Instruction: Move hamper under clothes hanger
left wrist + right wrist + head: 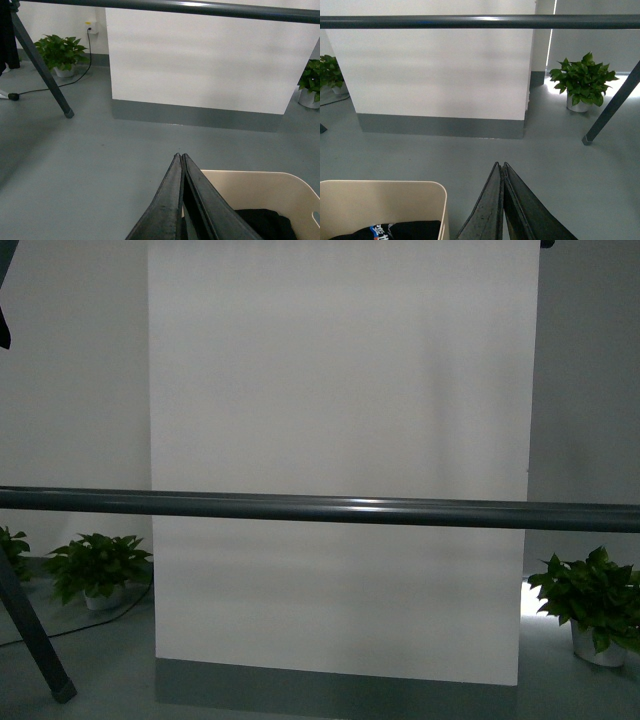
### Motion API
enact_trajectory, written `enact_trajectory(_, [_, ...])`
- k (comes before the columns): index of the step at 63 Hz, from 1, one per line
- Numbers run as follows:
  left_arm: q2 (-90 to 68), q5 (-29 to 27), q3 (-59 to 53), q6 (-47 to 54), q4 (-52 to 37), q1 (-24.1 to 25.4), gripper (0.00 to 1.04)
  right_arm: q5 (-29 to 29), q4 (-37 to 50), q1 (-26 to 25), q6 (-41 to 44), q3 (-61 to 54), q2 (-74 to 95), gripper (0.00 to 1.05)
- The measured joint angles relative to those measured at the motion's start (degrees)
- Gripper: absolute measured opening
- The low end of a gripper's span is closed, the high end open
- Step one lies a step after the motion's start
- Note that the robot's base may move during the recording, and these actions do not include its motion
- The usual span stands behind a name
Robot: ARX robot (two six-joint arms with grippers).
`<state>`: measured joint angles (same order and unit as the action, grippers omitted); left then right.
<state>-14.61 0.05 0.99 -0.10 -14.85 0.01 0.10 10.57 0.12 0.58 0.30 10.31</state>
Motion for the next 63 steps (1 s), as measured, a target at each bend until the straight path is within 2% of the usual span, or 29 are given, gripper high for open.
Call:
enact_trajectory(10, [2.67, -0.04, 0.00, 0.00, 2.69, 0.00, 0.03, -0.04, -10.14, 0.00, 0.00, 0.04, -8.81, 0.02])
enact_trajectory(21, [4.94, -0.04, 0.02, 0.00, 4.98, 0.00, 0.03, -0.04, -10.49, 0.00, 0.00, 0.04, -10.05, 0.02])
enact_trajectory(25, [12.04, -0.02, 0.02, 0.00, 13.77, 0.00, 0.03, 0.00, -10.54, 0.00, -0.02, 0.04, -10.10, 0.02])
enact_trajectory(39, [14.36, -0.04, 0.02, -0.02, 14.73, 0.00, 0.03, -0.04, -10.54, 0.00, 0.02, 0.04, -10.10, 0.02])
enact_trajectory(47, [14.36, -0.04, 0.02, -0.02, 14.73, 0.00, 0.22, -0.02, -10.54, 0.00, 0.00, 0.04, -10.10, 0.20])
enact_trajectory(59, [14.36, -0.04, 0.02, -0.02, 14.73, 0.00, 0.66, -0.02, -10.54, 0.00, 0.00, 0.04, -10.10, 0.64])
enact_trajectory(63, [14.36, -0.04, 0.02, -0.02, 14.73, 0.00, 0.75, -0.02, -10.54, 0.00, 0.00, 0.04, -10.10, 0.73])
